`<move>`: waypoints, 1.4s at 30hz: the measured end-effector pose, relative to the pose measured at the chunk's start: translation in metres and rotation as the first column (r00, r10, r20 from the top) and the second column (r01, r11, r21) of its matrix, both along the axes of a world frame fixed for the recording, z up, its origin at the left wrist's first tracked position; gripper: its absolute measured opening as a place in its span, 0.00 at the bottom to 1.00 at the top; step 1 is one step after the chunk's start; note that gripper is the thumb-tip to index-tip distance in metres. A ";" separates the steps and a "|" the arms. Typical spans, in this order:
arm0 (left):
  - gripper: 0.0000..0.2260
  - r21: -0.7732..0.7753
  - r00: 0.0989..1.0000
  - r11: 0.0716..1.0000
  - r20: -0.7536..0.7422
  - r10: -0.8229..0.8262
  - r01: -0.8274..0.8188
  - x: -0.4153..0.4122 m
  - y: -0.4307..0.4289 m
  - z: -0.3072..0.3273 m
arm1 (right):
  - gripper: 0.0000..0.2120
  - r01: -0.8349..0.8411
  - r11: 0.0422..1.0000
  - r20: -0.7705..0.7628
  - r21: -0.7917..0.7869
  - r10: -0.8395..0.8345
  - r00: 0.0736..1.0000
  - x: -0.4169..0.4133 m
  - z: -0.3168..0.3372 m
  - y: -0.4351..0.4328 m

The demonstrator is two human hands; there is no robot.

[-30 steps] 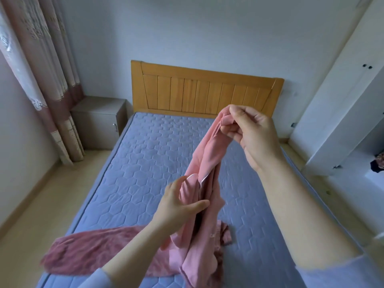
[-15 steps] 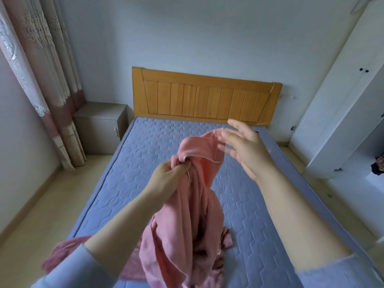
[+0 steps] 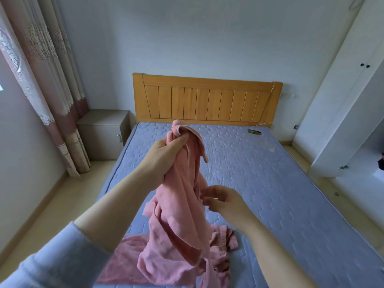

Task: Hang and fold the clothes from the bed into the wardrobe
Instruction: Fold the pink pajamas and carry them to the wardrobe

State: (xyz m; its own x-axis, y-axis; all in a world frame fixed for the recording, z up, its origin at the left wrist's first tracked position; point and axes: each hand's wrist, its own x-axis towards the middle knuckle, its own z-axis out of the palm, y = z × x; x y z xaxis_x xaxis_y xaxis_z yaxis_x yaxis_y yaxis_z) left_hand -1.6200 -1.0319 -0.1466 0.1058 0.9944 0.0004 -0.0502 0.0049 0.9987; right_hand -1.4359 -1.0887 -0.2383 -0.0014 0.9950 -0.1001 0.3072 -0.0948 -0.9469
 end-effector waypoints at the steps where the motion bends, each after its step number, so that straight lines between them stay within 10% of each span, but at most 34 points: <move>1: 0.14 0.003 1.000 1.000 -0.003 -0.008 0.008 -0.002 0.000 0.005 | 0.11 -0.020 1.000 0.009 -0.001 0.020 1.000 -0.003 -0.006 0.001; 12: 0.17 -0.009 0.991 0.991 0.020 -0.136 0.136 -0.027 0.004 0.048 | 0.43 -0.123 0.966 0.083 0.228 0.107 0.991 -0.039 -0.019 0.019; 18: 0.15 0.000 0.996 0.996 -0.032 -0.085 0.085 -0.043 0.006 0.047 | 0.03 -0.029 0.973 -0.015 0.229 0.034 0.999 -0.037 -0.015 0.032; 24: 0.10 0.224 0.865 0.954 -0.418 0.277 -0.197 -0.069 0.019 0.015 | 0.13 -0.005 0.974 0.113 0.228 -0.022 0.993 -0.008 -0.003 0.027; 31: 0.16 0.307 0.591 0.936 -0.729 0.346 -0.170 -0.065 0.001 -0.035 | 0.11 0.109 0.974 -0.127 0.200 -0.084 0.988 -0.016 0.062 0.029; 42: 0.20 0.098 0.790 0.986 -0.611 -0.050 0.138 -0.021 -0.049 -0.060 | 0.09 0.326 0.943 -0.586 -0.067 -0.302 0.752 -0.018 0.119 0.051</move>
